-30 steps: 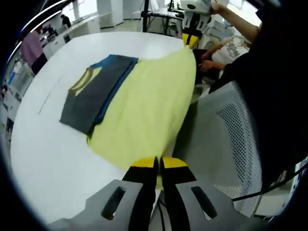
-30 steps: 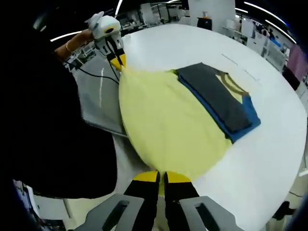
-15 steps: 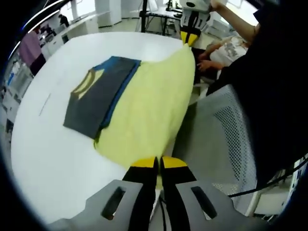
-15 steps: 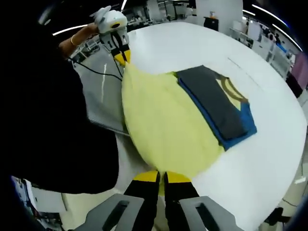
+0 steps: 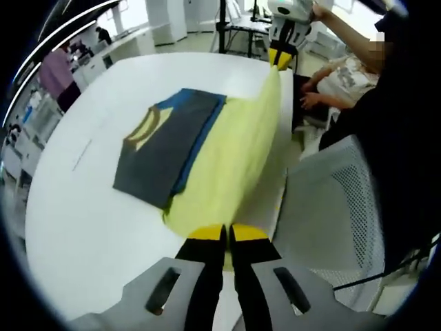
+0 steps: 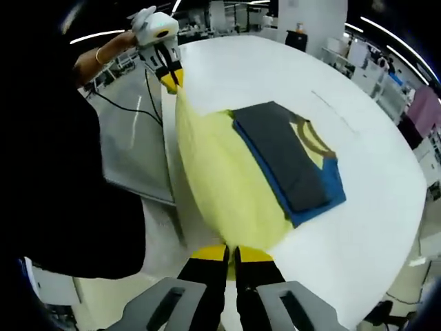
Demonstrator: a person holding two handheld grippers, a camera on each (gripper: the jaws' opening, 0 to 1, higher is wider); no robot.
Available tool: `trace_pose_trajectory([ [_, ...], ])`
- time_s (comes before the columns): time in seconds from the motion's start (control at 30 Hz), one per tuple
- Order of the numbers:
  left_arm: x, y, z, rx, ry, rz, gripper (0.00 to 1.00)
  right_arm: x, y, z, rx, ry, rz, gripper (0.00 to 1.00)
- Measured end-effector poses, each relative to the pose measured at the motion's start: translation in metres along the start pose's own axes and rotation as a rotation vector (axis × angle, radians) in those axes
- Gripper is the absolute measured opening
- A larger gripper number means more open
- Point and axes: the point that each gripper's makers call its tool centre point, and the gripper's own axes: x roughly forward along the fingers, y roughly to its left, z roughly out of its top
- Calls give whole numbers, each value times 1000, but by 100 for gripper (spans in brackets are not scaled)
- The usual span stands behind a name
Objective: Fold the garment on the visible template until the final outline fits inside the template.
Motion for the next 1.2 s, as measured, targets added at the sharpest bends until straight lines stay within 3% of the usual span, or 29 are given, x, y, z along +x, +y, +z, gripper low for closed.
trace_pose_trajectory([
  [0.43,4,30,14,-4,-3,32,0,8,-42,11,-33,-24,-76,0],
  [0.8,3,60,29,-28,-53,96,0,9,-80,26,-41,-41,-175,0],
  [1.2,0,104,50,-52,-94,243,0,6,-123,46,-76,-45,-325,0],
])
